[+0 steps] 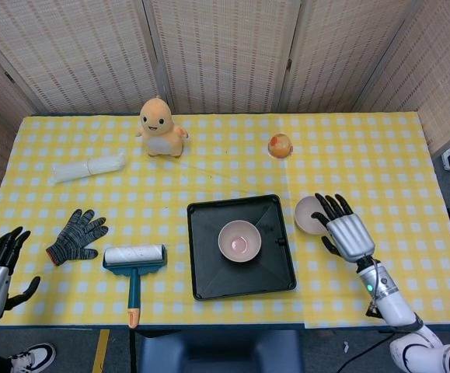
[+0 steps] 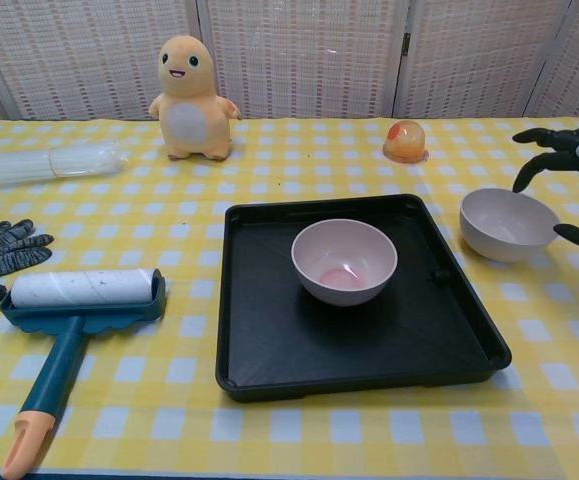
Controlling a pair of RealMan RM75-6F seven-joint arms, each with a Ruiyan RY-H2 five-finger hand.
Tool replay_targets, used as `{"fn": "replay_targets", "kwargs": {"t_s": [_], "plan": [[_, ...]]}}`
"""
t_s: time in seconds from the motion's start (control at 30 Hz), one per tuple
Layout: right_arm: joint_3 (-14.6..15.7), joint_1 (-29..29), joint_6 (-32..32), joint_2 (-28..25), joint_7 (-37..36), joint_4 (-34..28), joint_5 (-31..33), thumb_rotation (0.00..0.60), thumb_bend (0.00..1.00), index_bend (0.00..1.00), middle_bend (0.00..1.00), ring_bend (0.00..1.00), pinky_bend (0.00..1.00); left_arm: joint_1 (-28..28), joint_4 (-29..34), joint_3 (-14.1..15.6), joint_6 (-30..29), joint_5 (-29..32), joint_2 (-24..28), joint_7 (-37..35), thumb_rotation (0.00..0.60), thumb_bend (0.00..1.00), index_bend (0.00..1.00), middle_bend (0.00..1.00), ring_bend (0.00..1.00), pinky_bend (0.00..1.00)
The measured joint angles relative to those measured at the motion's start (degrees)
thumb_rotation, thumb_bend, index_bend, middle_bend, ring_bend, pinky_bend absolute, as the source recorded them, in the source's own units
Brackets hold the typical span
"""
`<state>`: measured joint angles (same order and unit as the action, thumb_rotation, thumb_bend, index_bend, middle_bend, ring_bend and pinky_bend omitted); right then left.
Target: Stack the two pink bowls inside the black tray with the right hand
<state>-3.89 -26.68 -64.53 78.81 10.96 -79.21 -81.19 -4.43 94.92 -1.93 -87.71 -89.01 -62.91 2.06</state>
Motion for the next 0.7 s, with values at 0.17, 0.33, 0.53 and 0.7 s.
{"fn": "replay_targets", "kwargs": {"t_s": [0.17, 0.33, 0.53, 0.7], "plan": [[-0.68, -0.98, 2.46, 1.10, 0.21, 2.42, 1.54, 0.600, 0.44, 0.37, 0.00, 0.00, 0.00, -0.17, -0.11, -0.09, 0.32, 0.29, -0.10, 0.00, 0.600, 0.36, 0.00, 0.07, 0.10, 0.04], [-0.83, -1.62, 4.11, 2.61, 0.47, 4.45, 2.58, 0.600, 0.44, 0.39, 0.00, 0.00, 0.00, -0.08, -0.18, -0.23, 0.07, 0.48, 0.06, -0.29, 0.600, 0.36, 0.00, 0.07, 0.10, 0.04], [-0.46, -1.72, 5.44, 3.88, 0.17, 6.82, 3.33, 0.600, 0.44, 0.39, 0.00, 0.00, 0.00, -0.21, -0.29, -0.26, 0.40, 0.64, 0.10, -0.44, 0.600, 0.36, 0.00, 0.07, 0.10, 0.04], [-0.16, -2.11, 7.03, 5.21, -0.51, 9.09, 3.68, 0.600, 0.44, 0.42, 0.00, 0.00, 0.00, -0.47, -0.45, -0.18, 0.99, 0.81, -0.15, -0.16, 0.600, 0.36, 0.00, 0.07, 0.10, 0.04]]}}
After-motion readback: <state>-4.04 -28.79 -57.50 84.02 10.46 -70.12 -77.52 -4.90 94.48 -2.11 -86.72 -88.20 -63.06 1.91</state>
